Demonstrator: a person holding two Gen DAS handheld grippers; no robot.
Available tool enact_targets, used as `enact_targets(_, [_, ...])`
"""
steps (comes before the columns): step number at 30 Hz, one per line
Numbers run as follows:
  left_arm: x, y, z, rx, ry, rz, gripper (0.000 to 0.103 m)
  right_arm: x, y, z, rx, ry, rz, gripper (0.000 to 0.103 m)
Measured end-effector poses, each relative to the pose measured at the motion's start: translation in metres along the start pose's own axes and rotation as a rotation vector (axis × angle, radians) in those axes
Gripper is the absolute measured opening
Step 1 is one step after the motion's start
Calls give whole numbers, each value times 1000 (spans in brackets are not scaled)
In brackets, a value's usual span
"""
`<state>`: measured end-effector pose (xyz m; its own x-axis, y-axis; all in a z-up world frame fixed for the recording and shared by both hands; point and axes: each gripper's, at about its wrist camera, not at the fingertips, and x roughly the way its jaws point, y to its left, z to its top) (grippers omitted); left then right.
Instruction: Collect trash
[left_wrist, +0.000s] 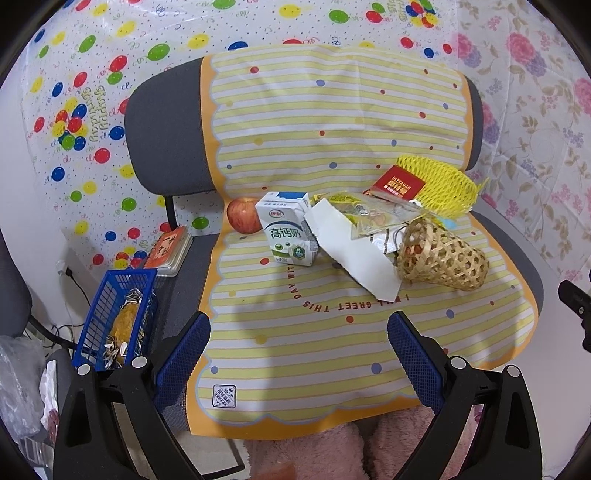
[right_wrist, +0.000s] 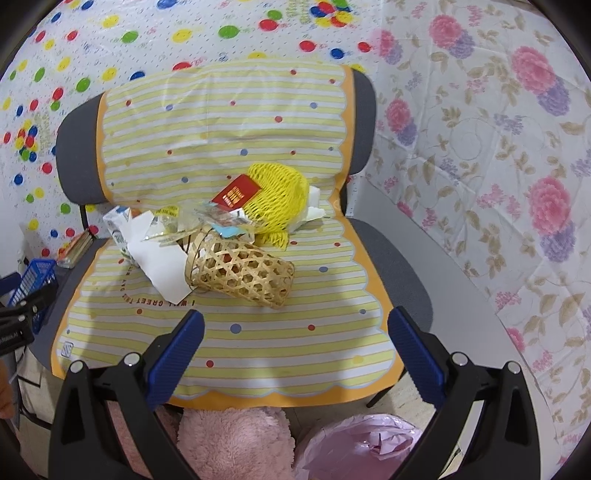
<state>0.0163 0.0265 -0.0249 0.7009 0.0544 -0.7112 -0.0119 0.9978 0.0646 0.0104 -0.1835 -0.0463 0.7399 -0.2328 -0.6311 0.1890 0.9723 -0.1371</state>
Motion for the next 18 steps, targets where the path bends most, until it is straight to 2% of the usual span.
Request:
enact_targets(6, [22,8,0,-36,41,-28,96,36,8,1,-63,-7,20,97])
enact_targets(9, [35,11,0,-37,55,-50,96,54,8,3,-52,-9,87,97])
enact_targets(10, [41,11,1,-38,56,-37,96,61,9,3,-52,3,98,97])
enact_targets(15, [71,20,6,-42,46,0,96,81,17,-1,-90,49,83,97])
enact_targets(18, [90,26,17,-75,52,-44,96,89,18,1,-90,57,79,97])
